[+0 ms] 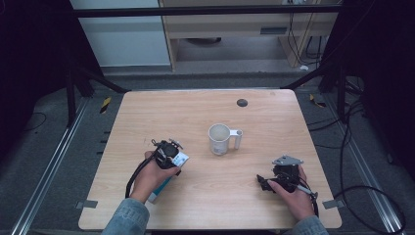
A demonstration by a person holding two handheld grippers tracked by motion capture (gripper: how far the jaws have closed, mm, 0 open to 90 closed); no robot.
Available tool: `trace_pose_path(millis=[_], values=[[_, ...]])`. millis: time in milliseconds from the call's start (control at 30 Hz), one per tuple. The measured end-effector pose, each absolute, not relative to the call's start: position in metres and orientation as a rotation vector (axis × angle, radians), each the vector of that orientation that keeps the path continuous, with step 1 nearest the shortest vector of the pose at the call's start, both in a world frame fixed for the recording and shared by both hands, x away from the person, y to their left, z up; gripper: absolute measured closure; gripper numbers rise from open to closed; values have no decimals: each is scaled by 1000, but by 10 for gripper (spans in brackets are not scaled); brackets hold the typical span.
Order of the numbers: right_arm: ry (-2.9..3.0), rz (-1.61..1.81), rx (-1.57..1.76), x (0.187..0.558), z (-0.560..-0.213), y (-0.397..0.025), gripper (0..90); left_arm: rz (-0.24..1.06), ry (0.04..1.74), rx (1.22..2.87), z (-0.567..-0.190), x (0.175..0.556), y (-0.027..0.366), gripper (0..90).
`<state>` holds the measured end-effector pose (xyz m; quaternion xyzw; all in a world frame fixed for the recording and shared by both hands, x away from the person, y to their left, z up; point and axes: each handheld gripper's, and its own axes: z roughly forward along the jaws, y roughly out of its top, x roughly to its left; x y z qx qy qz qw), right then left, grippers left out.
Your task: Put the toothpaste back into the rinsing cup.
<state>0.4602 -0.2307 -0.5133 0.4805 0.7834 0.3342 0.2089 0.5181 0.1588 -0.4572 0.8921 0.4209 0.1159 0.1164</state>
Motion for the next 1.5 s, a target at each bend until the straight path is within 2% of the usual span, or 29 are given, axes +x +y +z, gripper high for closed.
trace_pose_path(millis=[400,1067,1500], values=[[2180,931,1345,460,-513,-231,6,282,1253,2619,-464,525,160,476],[2177,934,1347,460,-513,-230,6,252,1257,2611,-465,527,159,542],[2179,933,1346,460,-513,-231,6,211,1203,2613,-466,528,162,597]])
